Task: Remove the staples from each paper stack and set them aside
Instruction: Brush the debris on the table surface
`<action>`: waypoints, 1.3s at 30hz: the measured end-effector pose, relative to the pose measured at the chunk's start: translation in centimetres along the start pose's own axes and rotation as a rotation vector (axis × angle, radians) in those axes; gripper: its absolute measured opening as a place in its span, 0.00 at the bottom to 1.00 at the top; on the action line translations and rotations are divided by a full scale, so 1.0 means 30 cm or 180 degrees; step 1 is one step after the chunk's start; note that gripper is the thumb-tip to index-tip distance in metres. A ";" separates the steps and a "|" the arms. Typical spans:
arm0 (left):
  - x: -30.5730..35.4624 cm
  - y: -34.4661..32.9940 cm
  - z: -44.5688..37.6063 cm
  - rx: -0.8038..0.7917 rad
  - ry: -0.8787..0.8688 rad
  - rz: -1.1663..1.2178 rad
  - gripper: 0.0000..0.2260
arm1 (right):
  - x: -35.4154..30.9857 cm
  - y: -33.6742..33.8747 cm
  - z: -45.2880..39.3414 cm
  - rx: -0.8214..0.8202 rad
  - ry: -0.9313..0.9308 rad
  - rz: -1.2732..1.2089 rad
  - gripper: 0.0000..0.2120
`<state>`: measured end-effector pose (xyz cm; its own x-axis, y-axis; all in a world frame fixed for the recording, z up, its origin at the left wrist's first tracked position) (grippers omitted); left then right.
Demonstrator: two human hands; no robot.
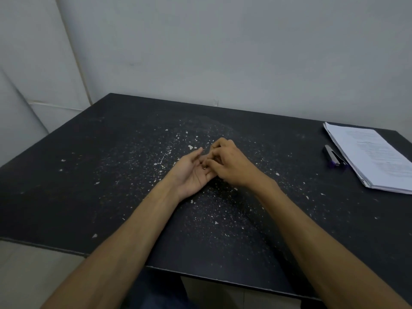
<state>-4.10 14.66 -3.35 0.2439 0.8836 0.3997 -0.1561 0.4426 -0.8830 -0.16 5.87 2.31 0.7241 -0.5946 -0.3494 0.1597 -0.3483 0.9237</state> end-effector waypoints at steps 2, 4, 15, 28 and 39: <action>0.009 0.002 0.003 0.0013 -0.0054 0.0039 0.20 | -0.006 0.013 -0.011 0.0035 0.0024 0.0000 0.06; 0.028 0.009 0.006 0.0059 -0.0151 0.0053 0.21 | -0.014 0.030 -0.023 0.0209 0.0011 -0.0115 0.03; 0.252 0.025 0.259 0.0402 -0.1037 -0.0151 0.19 | -0.270 0.020 -0.114 0.1028 0.0281 -0.0838 0.06; 0.461 0.346 1.034 0.1184 -0.2779 -0.0243 0.19 | -1.069 -0.332 -0.067 0.0139 0.0973 -0.2335 0.12; 0.165 1.057 1.110 0.2437 -0.2025 0.0381 0.17 | -1.078 -1.098 0.133 -0.1554 -0.0021 -0.2143 0.16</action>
<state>-39.73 38.15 -21.18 -0.3361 0.7472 0.5733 -0.7747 0.1268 -0.6194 -31.51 33.68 -17.46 0.3660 -0.3762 -0.8512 0.8315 -0.2785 0.4807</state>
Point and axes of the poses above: each hand's wrist, its own z-axis away from the middle knuckle, its own y-axis out of the back of the hand, x = y × z, the point moved 6 cm from there along -z, towards the middle knuckle, and after that the axes turned 8 degrees about z, right-handed, at the moved point
